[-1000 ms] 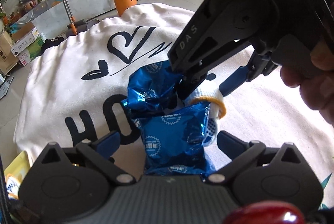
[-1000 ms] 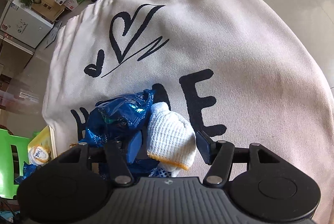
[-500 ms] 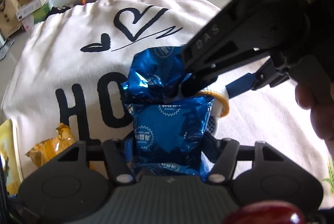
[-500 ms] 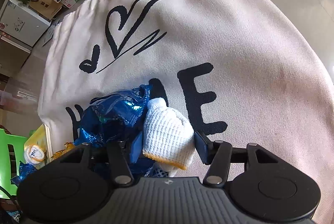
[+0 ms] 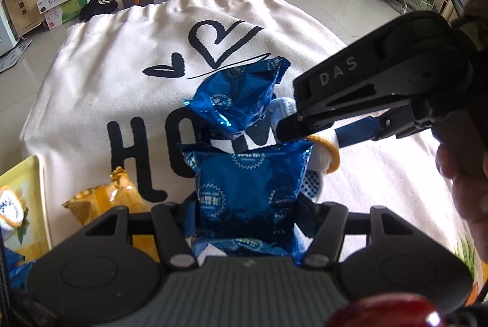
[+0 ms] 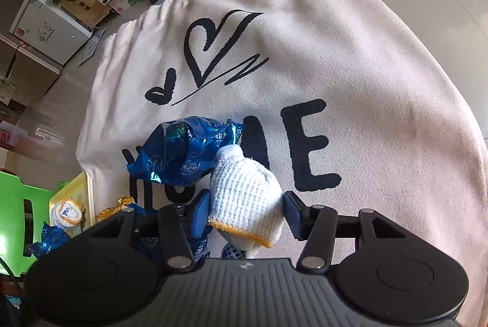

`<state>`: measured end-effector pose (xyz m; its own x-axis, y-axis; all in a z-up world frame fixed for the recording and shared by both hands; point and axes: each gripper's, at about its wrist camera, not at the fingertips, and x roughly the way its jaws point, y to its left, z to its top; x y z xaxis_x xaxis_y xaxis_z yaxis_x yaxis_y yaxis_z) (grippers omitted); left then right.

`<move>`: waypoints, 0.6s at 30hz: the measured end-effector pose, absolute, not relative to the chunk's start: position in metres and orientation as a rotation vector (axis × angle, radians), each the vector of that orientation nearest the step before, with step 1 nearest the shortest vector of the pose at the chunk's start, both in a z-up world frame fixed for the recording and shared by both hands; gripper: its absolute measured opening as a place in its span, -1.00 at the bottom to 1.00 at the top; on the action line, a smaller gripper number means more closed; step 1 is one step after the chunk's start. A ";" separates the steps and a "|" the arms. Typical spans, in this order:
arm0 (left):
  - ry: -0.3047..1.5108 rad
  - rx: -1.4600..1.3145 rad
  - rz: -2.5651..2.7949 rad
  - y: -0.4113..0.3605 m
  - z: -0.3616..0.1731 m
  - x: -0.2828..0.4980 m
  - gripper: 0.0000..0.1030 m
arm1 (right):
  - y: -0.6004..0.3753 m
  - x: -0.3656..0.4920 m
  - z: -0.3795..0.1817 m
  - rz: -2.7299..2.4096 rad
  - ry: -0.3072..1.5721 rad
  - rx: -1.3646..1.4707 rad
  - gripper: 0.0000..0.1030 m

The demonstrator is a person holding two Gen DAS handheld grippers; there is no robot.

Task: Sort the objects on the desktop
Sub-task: 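Lift and carry the blue packet (left tool) and glove (right tool) to the tray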

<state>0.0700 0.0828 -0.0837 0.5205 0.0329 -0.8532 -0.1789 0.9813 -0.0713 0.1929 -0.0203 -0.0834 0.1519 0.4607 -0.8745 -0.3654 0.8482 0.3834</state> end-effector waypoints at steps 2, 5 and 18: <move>1.013 -0.169 0.136 0.085 -0.079 0.066 0.14 | -0.023 0.188 -0.078 0.595 1.278 0.093 0.02; 1.000 -0.171 0.144 0.087 -0.070 0.061 0.14 | -0.026 0.182 -0.071 0.585 1.263 0.111 0.02; 0.981 -0.238 0.194 0.094 -0.042 0.016 0.14 | -0.064 0.129 -0.054 0.493 1.246 0.245 0.02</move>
